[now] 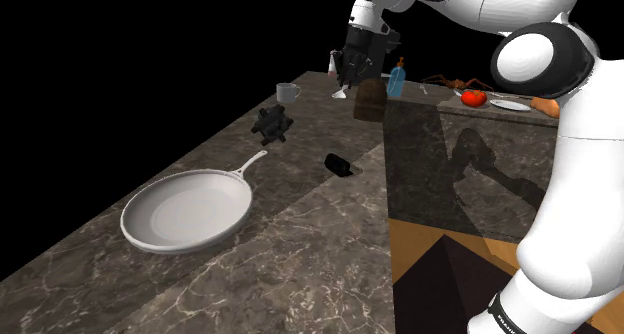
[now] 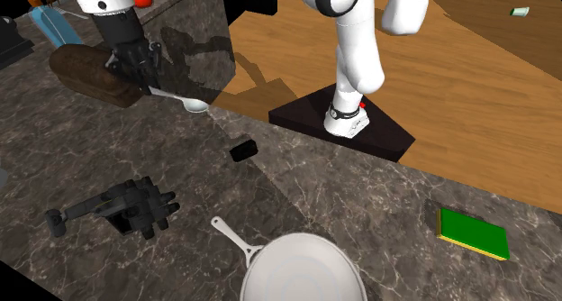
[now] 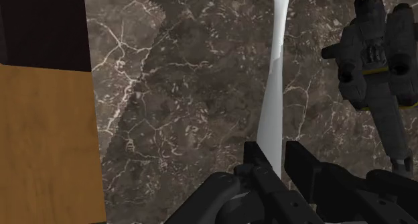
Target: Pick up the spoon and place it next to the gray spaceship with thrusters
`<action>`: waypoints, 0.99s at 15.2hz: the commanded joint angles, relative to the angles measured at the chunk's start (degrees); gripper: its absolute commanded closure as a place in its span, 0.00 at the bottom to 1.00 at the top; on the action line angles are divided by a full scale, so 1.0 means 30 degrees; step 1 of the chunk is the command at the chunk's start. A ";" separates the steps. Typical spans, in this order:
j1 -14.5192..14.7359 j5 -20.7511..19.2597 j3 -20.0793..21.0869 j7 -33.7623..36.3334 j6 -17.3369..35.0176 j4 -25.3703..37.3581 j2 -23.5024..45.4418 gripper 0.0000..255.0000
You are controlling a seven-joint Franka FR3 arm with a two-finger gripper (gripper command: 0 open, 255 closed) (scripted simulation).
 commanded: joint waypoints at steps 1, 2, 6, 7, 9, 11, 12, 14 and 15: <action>-0.0057 -0.0054 -0.0054 -0.0177 0.0267 0.0066 0.0366 1.00; -0.0087 -0.0025 -0.0059 -0.0233 0.0599 -0.0410 0.0225 1.00; -0.0181 0.0071 -0.0076 -0.0443 0.1853 -0.2127 -0.0228 1.00; -0.0199 0.0091 -0.0080 -0.0492 0.2151 -0.2518 -0.0316 1.00; -0.0232 0.0128 -0.0087 -0.0587 0.2733 -0.3258 -0.0470 1.00; -0.0258 0.0161 -0.0093 -0.0677 0.3298 -0.3952 -0.0593 1.00; -0.0269 0.0176 -0.0096 -0.0721 0.3575 -0.4283 -0.0644 1.00; -0.0289 0.0204 -0.0102 -0.0806 0.4119 -0.4916 -0.0727 1.00; -0.0297 0.0216 -0.0105 -0.0848 0.4387 -0.5219 -0.0759 1.00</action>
